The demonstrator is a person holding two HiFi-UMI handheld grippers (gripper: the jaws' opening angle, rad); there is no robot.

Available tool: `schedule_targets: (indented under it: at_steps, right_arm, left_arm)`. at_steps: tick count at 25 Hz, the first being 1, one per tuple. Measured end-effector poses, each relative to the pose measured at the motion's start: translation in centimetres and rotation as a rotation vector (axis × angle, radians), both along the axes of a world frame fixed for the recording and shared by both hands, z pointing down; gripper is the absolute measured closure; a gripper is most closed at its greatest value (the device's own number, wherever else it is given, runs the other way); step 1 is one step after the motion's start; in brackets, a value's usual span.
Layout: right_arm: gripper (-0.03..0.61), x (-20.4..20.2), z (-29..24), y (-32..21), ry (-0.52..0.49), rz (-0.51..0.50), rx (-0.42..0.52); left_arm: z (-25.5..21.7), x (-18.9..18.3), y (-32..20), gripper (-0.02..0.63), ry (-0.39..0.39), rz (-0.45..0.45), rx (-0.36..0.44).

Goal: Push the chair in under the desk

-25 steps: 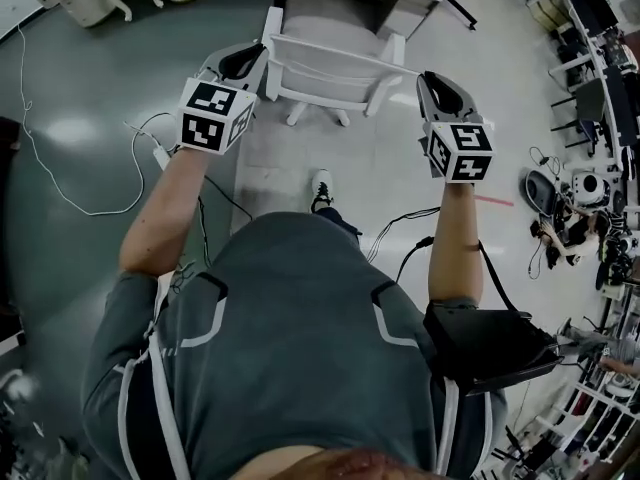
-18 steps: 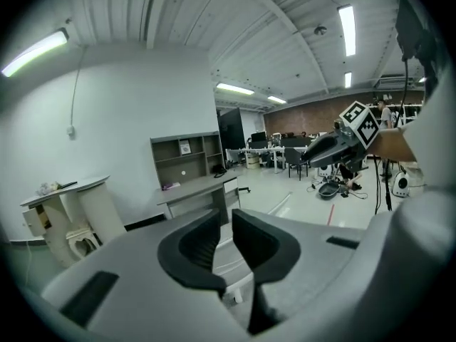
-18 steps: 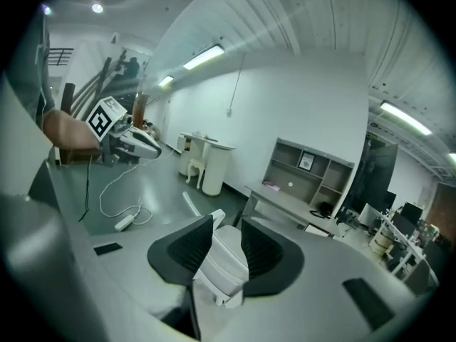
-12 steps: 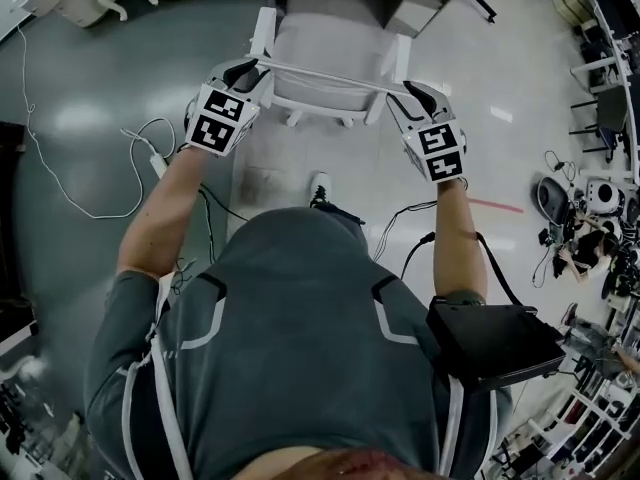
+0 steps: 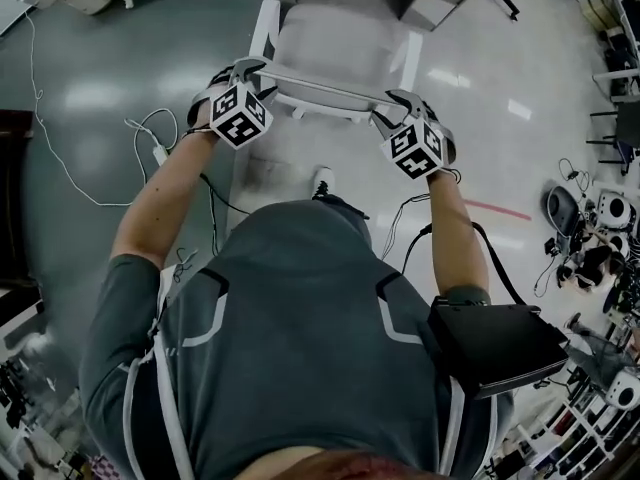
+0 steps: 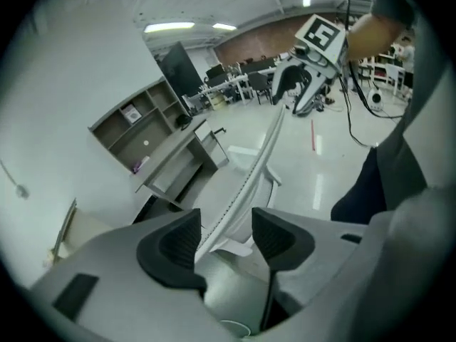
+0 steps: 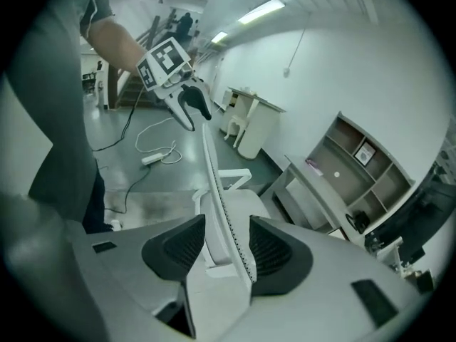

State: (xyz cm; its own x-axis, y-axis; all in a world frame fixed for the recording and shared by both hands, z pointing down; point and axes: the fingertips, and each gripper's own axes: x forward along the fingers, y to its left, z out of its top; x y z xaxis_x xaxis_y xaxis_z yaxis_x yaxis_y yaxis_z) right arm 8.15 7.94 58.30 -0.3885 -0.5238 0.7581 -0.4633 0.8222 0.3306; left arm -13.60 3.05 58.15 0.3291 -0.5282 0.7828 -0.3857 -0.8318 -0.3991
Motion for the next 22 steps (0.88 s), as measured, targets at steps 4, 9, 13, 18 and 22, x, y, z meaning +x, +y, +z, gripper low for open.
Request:
schedule_targets:
  at_steps: [4,9,13,18,22]
  right_arm:
    - [0.371,0.2,2.0,-0.9,0.040,-0.041,-0.010]
    - [0.391,0.7,4.3,-1.8,0.078,-0.061,-0.059]
    - [0.414,1.0,5.2,-2.3,0.068,-0.079,-0.096]
    - [0.433,0.9,5.6,-2.0,0.097,-0.129,-0.122]
    - [0.439,0.9,5.7,-2.4,0.091,-0.127,-0.188]
  left_arm:
    - [3.0,0.3,-0.9,0.382,-0.120,0.047,-0.029]
    - [4.9,0.0,-2.4,0.404,-0.207,0.034,-0.056]
    - [5.7,0.3,-2.9,0.430,-0.264,0.058,-0.064]
    - [6.5,0.4,-2.9,0.448,-0.363,0.100,-0.095]
    - [6.6,0.5,-3.6,0.453,-0.379,0.115,-0.122]
